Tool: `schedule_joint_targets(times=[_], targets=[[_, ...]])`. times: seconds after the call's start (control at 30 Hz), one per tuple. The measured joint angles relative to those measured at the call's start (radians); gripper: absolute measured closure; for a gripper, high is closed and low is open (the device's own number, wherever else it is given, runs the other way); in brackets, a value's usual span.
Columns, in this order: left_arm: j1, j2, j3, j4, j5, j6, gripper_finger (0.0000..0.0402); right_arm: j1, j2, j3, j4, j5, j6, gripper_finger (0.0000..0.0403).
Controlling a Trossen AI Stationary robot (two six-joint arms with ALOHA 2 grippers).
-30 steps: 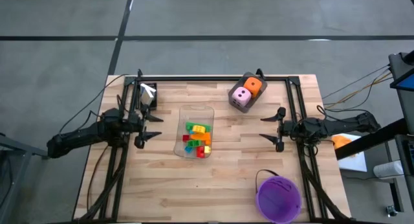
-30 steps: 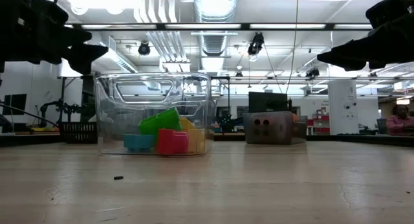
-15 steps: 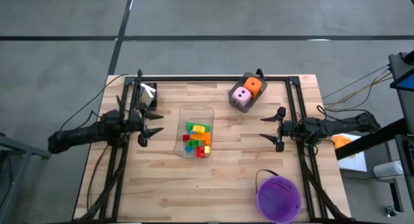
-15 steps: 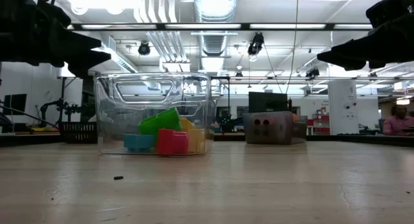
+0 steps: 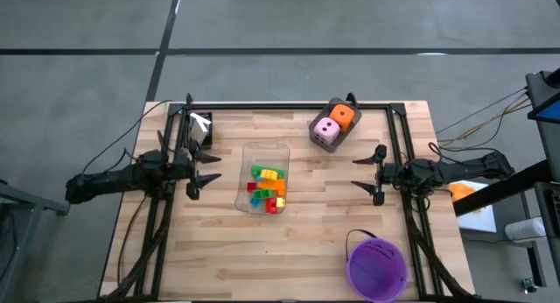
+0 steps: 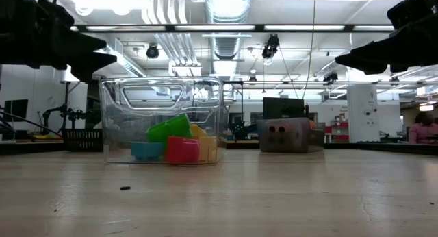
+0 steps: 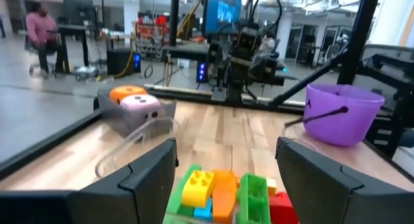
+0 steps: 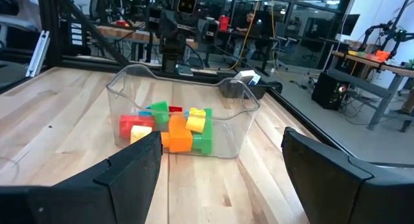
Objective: Pick & Place Toys
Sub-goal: Return to Home Position
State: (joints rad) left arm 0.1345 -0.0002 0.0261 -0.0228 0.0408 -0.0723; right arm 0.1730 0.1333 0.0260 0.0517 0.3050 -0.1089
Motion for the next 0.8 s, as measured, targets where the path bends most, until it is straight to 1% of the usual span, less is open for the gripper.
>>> schedule_joint_targets(times=[0.07, 0.8], targets=[[0.0, 0.0, 0.0, -0.019, -0.001, -0.005, 0.0135, 0.0, 0.0, 0.0, 0.0, 0.0, 0.0, 0.0092], [0.0, 0.003, 0.001, -0.022, -0.001, -0.006, 0.0135, 0.0, 0.0, 0.0, 0.0, 0.0, 0.0, 0.0092]])
